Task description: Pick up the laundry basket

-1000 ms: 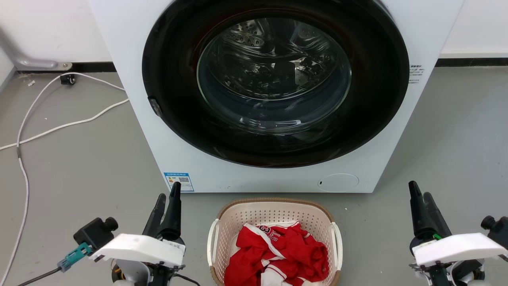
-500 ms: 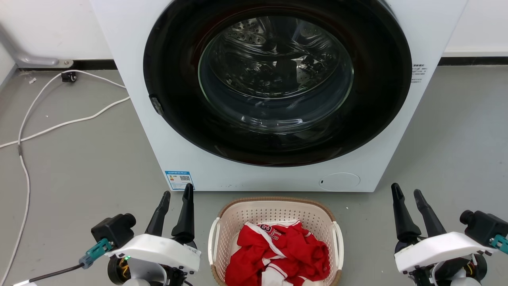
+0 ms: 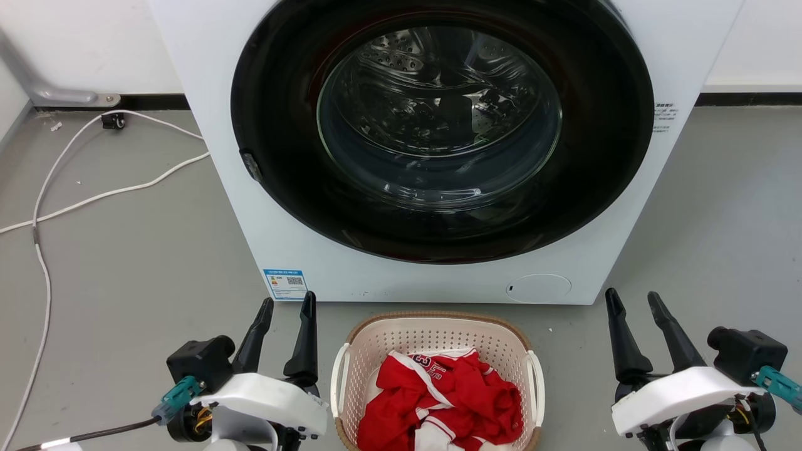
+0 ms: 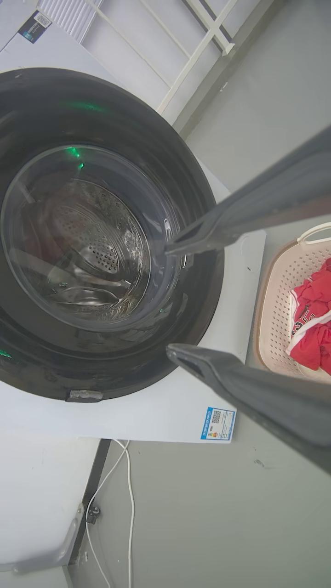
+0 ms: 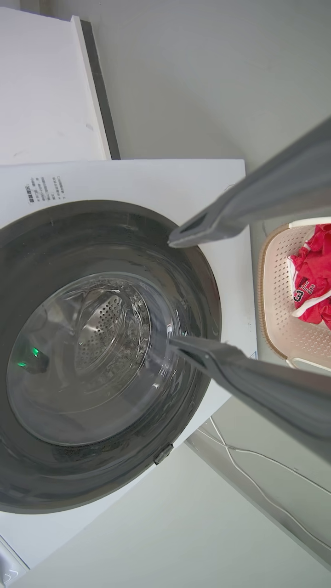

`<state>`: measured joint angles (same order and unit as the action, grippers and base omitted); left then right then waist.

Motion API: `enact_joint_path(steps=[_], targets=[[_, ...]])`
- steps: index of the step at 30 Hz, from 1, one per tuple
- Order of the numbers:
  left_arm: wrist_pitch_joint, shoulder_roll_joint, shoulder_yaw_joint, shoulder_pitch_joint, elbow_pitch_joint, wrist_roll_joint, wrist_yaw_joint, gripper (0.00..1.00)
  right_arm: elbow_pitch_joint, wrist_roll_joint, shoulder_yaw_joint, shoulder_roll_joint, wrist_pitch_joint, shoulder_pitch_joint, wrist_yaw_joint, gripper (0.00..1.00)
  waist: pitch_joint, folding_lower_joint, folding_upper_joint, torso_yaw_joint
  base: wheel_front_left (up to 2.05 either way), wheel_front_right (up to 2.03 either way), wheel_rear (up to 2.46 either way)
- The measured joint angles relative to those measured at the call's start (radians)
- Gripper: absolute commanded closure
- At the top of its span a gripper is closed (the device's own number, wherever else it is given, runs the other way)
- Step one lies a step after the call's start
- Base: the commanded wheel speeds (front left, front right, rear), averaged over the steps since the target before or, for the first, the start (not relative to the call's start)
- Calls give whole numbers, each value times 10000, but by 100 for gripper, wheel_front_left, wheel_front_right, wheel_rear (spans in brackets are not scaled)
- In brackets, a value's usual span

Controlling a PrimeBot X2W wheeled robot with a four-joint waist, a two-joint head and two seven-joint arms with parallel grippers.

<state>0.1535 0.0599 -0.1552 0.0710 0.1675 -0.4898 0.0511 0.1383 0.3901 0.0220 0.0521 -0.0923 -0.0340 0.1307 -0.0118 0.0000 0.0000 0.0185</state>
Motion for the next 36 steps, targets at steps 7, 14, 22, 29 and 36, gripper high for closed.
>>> enact_joint_path(steps=[7,14,22,29,36], targets=[[159,27,-150,0,12,732,-88,0,-150,-708,121,0,2,138,0,0,17,0,0,9,0,0,0],[318,38,-263,0,59,1373,-203,0,-222,-1298,163,0,0,232,0,0,22,0,0,8,0,0,0],[483,46,-368,0,130,2034,-265,0,-274,-1933,219,-2,-90,347,2,0,23,0,0,29,0,0,0],[625,48,-443,0,144,2587,-318,0,-336,-2451,278,-2,-161,360,2,0,-5,0,0,48,0,0,0],[761,40,-531,0,138,3001,-314,0,-385,-2782,291,-2,-263,407,2,0,-28,0,0,63,0,0,0]])
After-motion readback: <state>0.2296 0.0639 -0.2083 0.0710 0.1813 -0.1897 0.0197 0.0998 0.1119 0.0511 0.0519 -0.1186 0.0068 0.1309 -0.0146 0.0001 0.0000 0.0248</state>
